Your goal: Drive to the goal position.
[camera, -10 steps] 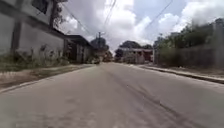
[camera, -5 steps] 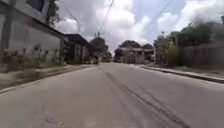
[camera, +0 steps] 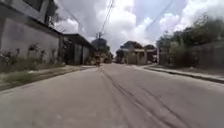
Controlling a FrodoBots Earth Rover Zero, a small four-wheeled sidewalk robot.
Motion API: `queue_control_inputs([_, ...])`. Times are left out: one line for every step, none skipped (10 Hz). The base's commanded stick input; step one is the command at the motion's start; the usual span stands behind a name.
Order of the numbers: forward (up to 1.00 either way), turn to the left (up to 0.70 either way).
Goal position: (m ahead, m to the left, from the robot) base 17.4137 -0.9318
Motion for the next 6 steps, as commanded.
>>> queue_control_inputs([1.00, 0.00])
queue_control_inputs([1.00, 0.00])
queue_control_inputs([1.00, 0.00])
queue_control_inputs([1.00, 0.00])
queue_control_inputs([1.00, 0.00])
queue_control_inputs([1.00, 0.00])
